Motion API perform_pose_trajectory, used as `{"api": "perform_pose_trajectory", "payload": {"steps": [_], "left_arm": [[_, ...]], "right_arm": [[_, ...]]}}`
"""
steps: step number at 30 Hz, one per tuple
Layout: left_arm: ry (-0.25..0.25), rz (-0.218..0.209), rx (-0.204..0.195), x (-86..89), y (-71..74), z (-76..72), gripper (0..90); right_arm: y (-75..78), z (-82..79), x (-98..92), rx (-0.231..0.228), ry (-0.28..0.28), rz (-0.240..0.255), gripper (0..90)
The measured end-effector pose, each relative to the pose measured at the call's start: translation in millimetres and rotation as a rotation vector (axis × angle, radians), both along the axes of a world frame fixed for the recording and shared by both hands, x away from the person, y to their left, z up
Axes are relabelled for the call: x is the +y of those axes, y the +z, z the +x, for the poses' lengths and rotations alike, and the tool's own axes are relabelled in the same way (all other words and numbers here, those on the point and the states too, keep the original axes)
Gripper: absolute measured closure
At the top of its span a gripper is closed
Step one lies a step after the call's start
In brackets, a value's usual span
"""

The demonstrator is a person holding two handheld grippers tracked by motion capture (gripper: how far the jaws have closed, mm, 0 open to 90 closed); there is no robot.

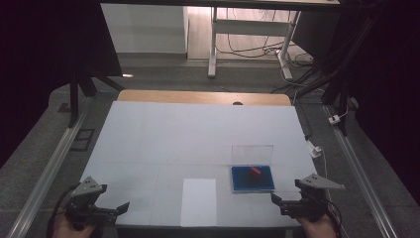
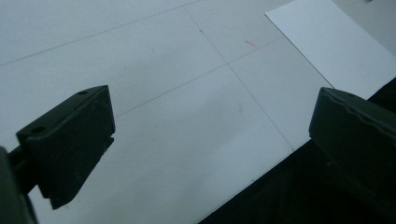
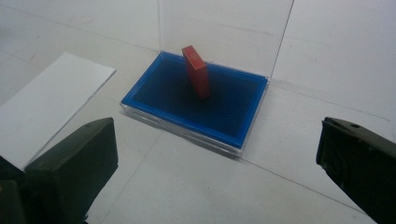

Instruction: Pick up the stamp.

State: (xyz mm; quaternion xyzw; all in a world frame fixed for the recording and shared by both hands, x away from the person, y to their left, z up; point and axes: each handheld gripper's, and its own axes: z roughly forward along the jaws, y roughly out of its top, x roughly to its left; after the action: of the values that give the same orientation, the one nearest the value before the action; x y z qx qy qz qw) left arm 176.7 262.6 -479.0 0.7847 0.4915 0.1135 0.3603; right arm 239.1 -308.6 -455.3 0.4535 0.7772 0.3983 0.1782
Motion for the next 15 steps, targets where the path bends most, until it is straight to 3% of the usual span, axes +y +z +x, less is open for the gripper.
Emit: {"api": "perform_pose_trajectory", "payload": {"steps": [15], "left_arm": [[-0.022, 0.028, 0.004, -2.6, -0.7, 1.4, 0.0]], "right_arm": [[-0.5, 0.2, 2.1, 0.020, 0.058, -0.008, 0.5]]}}
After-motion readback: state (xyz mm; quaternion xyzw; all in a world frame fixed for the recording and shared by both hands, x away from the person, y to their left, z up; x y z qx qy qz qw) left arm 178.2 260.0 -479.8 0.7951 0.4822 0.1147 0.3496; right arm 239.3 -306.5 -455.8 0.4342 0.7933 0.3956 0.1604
